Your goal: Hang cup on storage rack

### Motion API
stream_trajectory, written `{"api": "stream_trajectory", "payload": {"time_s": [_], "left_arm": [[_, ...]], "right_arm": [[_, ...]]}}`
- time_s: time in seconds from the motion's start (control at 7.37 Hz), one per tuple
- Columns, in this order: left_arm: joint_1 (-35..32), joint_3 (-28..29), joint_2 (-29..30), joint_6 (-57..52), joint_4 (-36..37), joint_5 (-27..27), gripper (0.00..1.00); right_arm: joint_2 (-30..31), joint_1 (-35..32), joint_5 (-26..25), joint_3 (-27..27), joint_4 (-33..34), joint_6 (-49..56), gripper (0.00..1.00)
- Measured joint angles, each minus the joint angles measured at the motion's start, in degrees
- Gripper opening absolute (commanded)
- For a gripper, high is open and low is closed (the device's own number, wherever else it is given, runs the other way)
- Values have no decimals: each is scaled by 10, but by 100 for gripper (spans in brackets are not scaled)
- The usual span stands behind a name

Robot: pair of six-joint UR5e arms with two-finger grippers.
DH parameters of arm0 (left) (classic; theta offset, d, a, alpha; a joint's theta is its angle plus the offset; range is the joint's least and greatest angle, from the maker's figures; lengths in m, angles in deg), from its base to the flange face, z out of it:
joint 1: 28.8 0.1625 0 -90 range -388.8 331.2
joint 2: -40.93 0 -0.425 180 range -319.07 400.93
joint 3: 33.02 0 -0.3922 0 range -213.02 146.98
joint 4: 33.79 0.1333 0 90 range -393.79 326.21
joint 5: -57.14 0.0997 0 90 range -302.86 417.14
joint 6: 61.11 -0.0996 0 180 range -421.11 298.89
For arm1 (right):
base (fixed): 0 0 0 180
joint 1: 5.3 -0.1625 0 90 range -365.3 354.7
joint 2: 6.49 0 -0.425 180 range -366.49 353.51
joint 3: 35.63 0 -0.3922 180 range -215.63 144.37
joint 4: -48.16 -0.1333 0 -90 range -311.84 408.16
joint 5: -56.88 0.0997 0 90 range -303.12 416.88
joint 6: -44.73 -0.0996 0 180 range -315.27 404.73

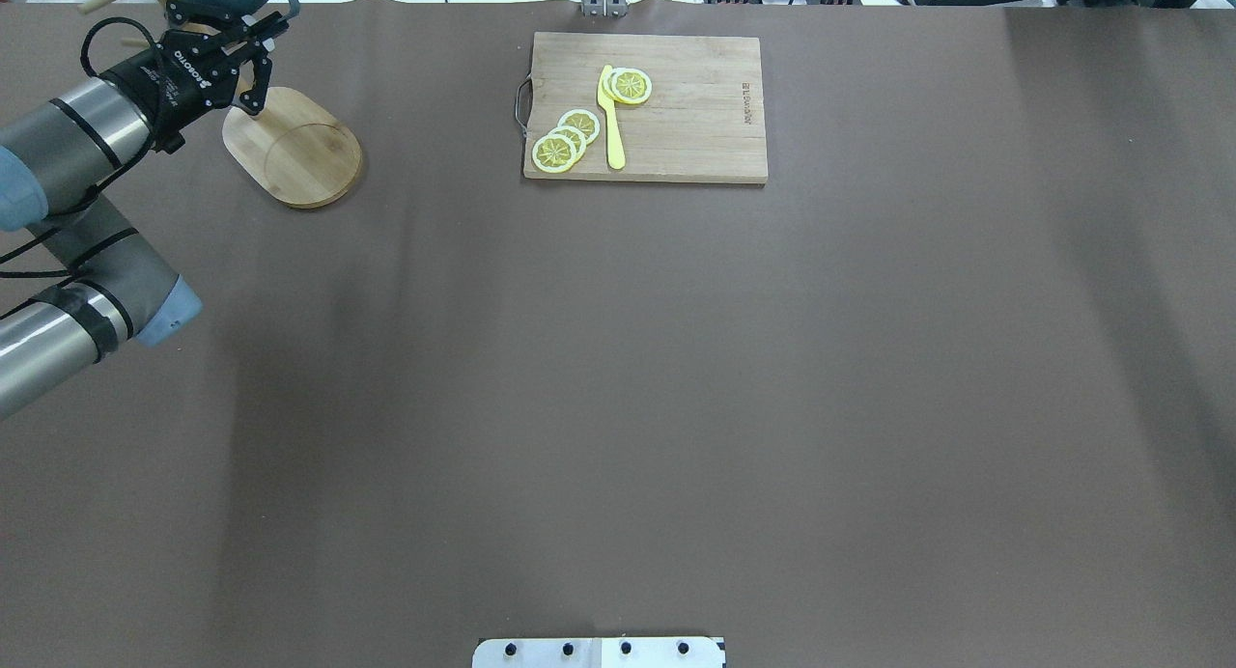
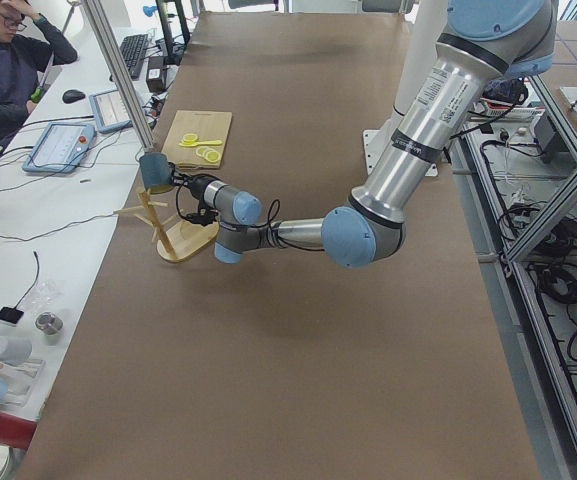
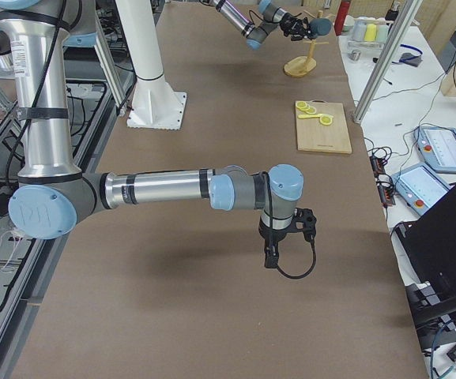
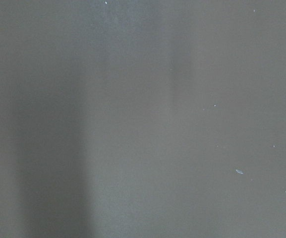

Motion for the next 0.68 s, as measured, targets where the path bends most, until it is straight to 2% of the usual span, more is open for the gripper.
{"api": "stream_trajectory", "payload": {"time_s": [0.68], "left_arm": [[0, 15, -4, 0, -22, -4, 0]], "right_arm": [[0, 0, 0, 0, 0, 0, 100]]}}
